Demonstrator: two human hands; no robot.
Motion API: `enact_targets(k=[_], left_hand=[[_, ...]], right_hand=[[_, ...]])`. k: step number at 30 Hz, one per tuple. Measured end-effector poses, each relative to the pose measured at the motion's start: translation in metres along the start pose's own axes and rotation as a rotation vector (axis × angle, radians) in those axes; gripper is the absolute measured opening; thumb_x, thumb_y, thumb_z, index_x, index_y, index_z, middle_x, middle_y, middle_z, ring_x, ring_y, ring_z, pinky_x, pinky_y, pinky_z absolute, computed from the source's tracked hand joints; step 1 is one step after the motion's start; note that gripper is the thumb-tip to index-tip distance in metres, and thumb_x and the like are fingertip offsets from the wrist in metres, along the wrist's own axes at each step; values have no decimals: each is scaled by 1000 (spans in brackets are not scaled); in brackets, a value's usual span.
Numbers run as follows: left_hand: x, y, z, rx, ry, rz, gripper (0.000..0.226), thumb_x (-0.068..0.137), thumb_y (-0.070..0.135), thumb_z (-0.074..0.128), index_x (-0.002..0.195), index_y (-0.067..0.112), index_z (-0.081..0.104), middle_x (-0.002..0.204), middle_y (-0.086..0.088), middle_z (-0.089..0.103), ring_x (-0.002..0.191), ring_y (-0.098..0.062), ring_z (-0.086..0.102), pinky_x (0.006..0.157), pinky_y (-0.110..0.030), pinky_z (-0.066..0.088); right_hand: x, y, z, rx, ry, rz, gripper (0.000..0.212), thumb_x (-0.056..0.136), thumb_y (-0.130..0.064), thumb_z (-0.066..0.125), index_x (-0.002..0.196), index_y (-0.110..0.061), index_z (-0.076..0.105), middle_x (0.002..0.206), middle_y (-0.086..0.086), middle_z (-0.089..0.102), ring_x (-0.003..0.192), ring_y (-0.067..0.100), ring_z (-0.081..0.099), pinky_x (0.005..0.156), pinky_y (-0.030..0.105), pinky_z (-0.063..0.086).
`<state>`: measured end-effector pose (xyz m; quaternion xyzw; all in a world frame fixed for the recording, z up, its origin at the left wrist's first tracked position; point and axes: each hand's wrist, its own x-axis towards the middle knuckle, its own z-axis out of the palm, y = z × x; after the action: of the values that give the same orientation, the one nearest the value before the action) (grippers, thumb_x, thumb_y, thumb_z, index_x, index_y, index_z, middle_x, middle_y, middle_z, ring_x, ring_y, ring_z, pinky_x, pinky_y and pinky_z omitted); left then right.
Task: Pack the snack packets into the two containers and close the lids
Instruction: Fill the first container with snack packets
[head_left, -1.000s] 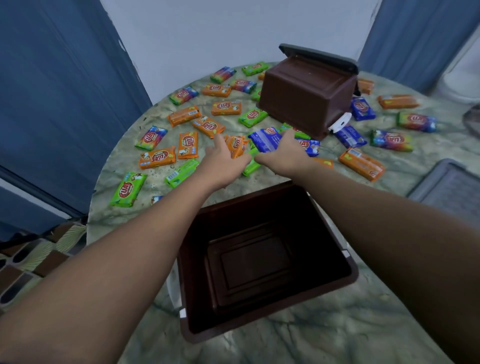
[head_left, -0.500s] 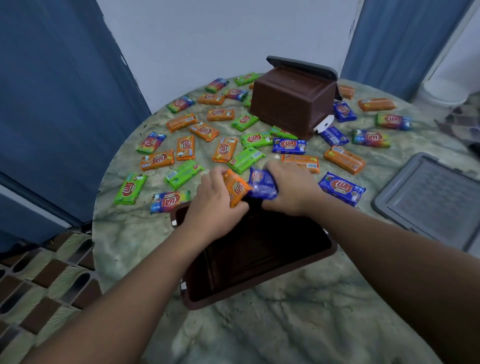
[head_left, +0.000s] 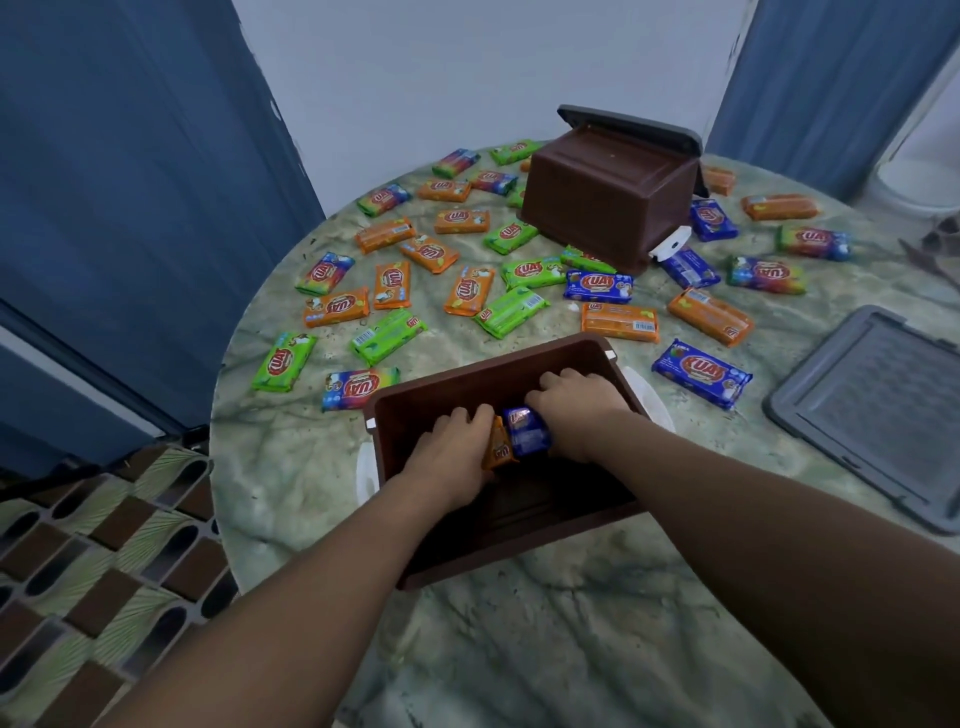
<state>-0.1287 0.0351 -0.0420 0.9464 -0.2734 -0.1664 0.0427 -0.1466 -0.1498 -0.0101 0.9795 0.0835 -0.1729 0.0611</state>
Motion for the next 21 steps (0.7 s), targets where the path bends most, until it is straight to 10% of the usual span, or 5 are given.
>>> enact_targets(k=[7,17,21], left_hand=[[3,-4,11,94,76,64,17,93,24,65,107,16,67,104,-7,54,92,-31,61,81,-44,55],[15,-1,4,112,60,72,18,93,19,61,108,12,68,108,-9,56,96,-32,60,83,-42,53],[0,-4,-22,54,210,102,20,93,32,62,107,17,65,104,-3,56,97,-28,60,75,-39,51]], right_hand=[[0,2,15,95,-1,8,70,89,-28,72,150,-30,38,139,7,47,122,32,50,90,43,50],[-3,5,13,161,67,37,50,92,-41,67,138,-26,52,125,5,53,112,28,57,78,36,48],[-7,12,-9,175,347,-5,31,96,-49,58,110,-23,59,108,1,57,99,24,58,72,35,45]])
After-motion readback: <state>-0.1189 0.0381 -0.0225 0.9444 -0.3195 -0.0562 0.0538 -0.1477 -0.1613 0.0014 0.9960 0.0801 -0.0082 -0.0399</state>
